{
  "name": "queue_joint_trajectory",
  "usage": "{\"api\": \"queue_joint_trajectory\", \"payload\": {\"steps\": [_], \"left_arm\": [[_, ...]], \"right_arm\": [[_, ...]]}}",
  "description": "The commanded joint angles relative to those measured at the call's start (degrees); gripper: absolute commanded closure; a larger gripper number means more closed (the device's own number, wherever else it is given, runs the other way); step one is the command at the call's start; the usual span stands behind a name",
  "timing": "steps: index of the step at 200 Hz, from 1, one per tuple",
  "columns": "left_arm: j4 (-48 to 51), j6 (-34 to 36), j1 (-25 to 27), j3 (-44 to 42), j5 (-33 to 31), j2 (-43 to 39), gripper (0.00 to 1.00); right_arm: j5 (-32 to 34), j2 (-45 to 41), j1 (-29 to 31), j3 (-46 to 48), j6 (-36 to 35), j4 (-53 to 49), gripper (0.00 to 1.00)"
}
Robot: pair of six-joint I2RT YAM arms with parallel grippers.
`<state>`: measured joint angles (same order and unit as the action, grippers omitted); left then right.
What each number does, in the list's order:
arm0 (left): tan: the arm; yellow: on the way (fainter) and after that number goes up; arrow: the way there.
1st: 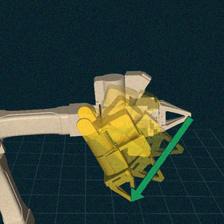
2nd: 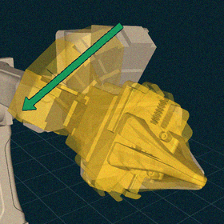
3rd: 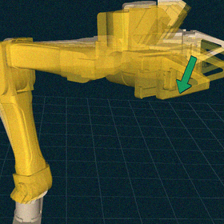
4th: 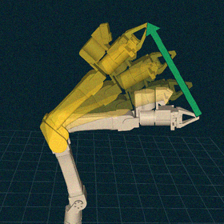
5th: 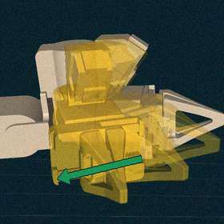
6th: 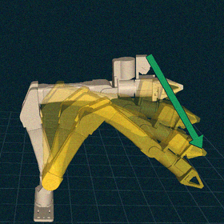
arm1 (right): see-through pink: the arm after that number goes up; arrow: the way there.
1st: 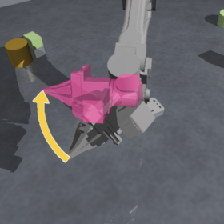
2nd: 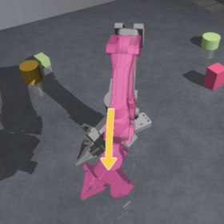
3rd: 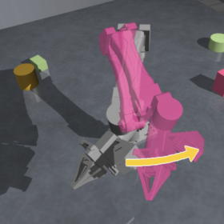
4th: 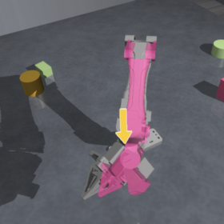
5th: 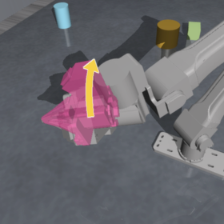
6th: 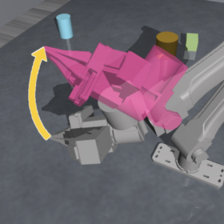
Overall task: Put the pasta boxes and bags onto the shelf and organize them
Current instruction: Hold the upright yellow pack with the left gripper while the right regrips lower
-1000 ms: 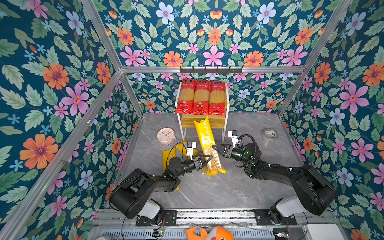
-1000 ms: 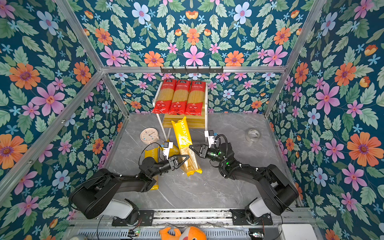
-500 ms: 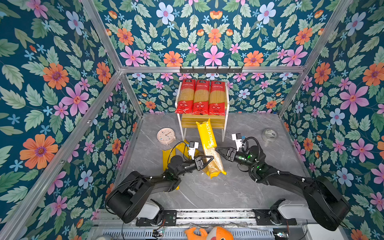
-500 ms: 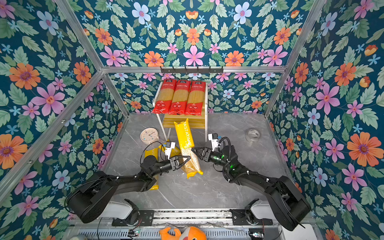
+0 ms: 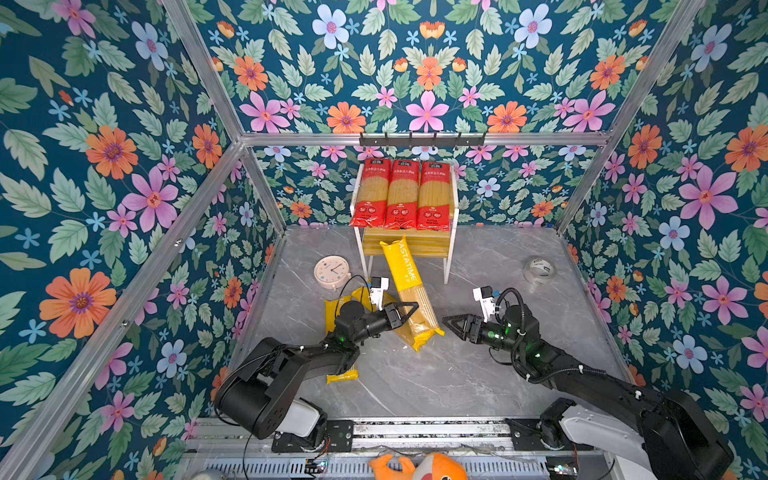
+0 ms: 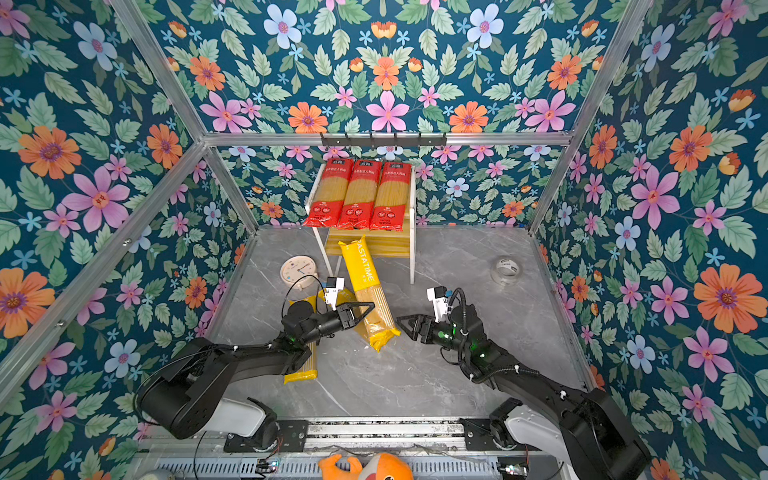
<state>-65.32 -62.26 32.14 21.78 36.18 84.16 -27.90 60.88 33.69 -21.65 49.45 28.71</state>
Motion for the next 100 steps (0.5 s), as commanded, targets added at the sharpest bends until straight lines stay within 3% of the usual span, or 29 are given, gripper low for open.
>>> {"api": "queue_joint_trajectory", "payload": {"steps": [1,24,72,100], "left_arm": [[-13.76,-4.74,0.03,0.78,1.16,1.82,0.97],[-17.94,-7.81,0.12,1.77,1.78,3.96,0.97],[-17.21,-8.32,0.29,2.18,3.94,4.57,0.95],[-17.21,-8.97,0.29,3.78,5.5,5.59,0.94]], "right_arm": [[-0.81,-0.21,1.55,-0.77,0.26,-1.77,0.24],[0.92,2.75,3.87,-2.75,-1.29,-1.66,0.23],[1.47,9.29,4.13,-6.38,-3.25,2.07,0.23],[-2.09,12.21,4.18,-7.96,-2.07,5.87,0.32]]}}
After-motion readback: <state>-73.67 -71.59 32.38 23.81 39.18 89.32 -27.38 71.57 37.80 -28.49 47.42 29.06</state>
